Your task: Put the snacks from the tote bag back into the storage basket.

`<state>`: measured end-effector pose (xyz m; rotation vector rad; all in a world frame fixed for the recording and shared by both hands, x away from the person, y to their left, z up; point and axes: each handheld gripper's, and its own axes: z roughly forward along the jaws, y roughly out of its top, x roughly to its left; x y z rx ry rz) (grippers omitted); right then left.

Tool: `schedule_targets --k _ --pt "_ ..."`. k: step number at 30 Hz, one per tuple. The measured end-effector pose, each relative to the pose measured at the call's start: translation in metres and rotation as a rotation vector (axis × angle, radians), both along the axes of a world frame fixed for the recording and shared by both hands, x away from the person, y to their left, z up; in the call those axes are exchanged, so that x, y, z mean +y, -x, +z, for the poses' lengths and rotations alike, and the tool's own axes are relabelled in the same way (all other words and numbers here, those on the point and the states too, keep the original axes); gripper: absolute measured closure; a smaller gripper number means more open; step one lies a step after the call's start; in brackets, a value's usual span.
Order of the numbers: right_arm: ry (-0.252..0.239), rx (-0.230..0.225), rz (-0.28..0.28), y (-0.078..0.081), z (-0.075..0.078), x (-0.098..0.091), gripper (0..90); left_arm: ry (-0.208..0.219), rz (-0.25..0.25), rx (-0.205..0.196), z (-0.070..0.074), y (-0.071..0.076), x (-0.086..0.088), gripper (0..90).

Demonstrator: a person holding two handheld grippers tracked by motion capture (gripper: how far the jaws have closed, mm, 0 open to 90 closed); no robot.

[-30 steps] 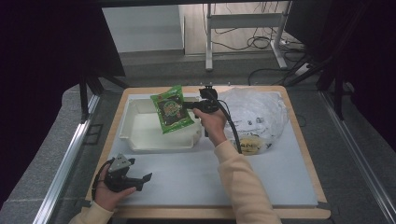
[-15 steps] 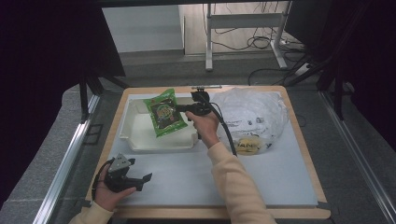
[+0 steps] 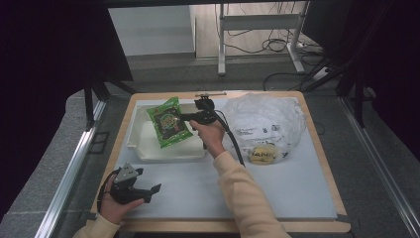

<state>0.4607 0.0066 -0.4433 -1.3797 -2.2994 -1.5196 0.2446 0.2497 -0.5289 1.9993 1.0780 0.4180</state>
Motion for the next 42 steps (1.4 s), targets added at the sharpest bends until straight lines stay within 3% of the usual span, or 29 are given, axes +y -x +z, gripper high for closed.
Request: schedule_targets --k 24,36,42 --pt "0.016 0.005 -0.002 -0.001 -0.012 0.029 89.8 0.001 0.000 0.000 0.000 0.000 0.000 8.4" --pt "0.035 -0.002 -0.040 -0.005 -0.025 0.047 89.7 0.006 0.000 -0.002 0.001 0.000 0.001 8.4" --pt "0.073 -0.009 -0.071 -0.007 -0.035 0.055 89.7 0.007 -0.002 -0.003 0.001 0.000 0.002 8.4"
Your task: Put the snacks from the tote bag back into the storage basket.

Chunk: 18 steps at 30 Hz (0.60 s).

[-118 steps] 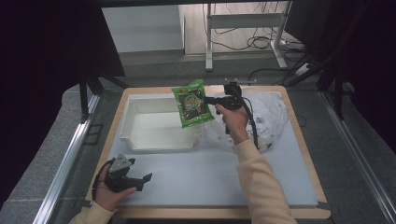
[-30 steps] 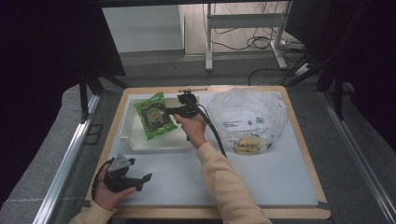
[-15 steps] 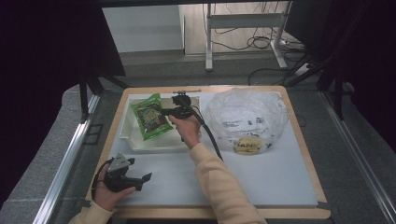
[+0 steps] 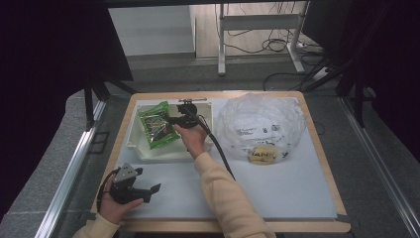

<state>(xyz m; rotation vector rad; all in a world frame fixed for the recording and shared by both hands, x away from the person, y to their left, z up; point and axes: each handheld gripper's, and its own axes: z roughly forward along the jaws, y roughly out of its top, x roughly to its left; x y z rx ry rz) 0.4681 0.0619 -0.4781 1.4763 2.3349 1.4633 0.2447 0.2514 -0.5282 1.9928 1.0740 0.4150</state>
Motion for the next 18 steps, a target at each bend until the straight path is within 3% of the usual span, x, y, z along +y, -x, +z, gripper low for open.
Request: schedule_targets --k 11,13,18 --pt "0.059 -0.004 -0.013 0.002 -0.016 0.020 88.4 0.004 0.000 -0.002 0.000 0.000 0.001 8.4" --pt "0.093 -0.007 0.003 0.004 -0.018 0.023 85.0 0.006 0.000 -0.002 0.000 0.000 0.001 8.4" --pt "0.114 0.004 0.033 0.003 -0.018 0.023 69.4 0.005 0.000 -0.002 0.000 0.000 0.001 8.4"
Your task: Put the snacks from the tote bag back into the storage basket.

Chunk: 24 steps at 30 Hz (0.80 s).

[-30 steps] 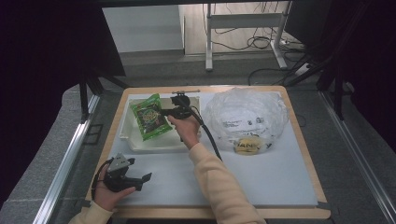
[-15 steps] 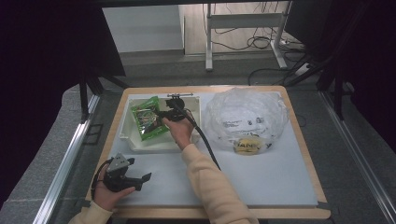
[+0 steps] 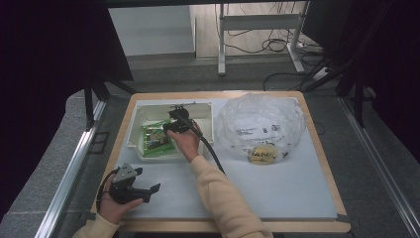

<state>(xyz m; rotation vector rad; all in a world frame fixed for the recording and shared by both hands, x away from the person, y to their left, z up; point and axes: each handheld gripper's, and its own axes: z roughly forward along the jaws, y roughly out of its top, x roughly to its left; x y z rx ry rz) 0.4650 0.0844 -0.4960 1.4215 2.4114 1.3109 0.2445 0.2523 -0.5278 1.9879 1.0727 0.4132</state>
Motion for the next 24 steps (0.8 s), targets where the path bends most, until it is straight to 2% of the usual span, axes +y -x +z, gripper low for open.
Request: schedule_targets --k 2,5,7,9,16,24 --pt "0.003 0.010 0.020 0.000 0.001 -0.002 63.3 0.000 0.001 0.000 0.000 0.000 0.000 8.4" --pt "0.000 0.022 0.049 0.001 0.004 -0.005 60.0 0.000 0.001 0.000 0.000 0.000 0.000 8.4" --pt "-0.002 0.005 0.082 0.005 0.009 -0.011 56.3 -0.002 0.001 0.000 0.000 0.000 0.000 8.4" --pt "-0.013 -0.007 0.092 0.007 0.013 -0.015 55.1 -0.002 0.002 0.001 0.000 0.000 0.000 8.4" --pt "-0.044 -0.053 0.122 0.015 0.026 -0.025 53.6 -0.003 0.003 0.001 0.000 0.000 0.000 8.4" --pt "-0.040 -0.105 0.133 0.022 0.036 -0.038 51.8 -0.006 0.007 0.001 0.000 0.000 0.001 8.4"
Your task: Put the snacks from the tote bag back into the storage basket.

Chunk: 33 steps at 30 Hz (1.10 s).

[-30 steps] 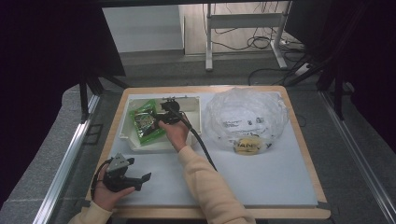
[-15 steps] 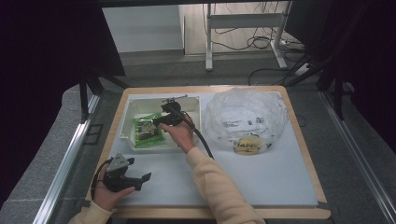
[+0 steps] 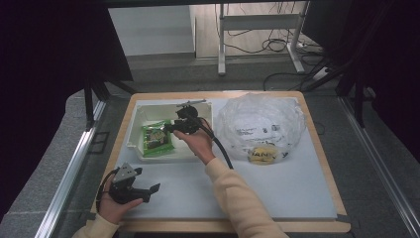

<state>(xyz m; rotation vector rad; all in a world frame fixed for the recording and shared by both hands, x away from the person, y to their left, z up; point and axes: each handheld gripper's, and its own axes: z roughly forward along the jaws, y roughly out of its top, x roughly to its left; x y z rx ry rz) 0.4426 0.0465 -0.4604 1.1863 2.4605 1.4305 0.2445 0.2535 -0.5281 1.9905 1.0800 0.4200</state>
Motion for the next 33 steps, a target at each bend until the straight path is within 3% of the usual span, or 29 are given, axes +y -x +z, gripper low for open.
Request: schedule_targets --k 13,29,33 --pt "0.004 -0.070 0.061 0.029 0.023 -0.042 49.8 -0.011 0.009 -0.005 0.000 0.000 0.001 8.4" --pt "0.044 -0.162 -0.010 0.070 0.032 -0.129 49.6 -0.025 0.028 -0.001 -0.001 0.000 0.000 8.3" --pt "0.053 -0.186 -0.053 0.085 0.030 -0.161 49.8 -0.028 0.034 0.001 -0.002 -0.001 -0.001 8.3"
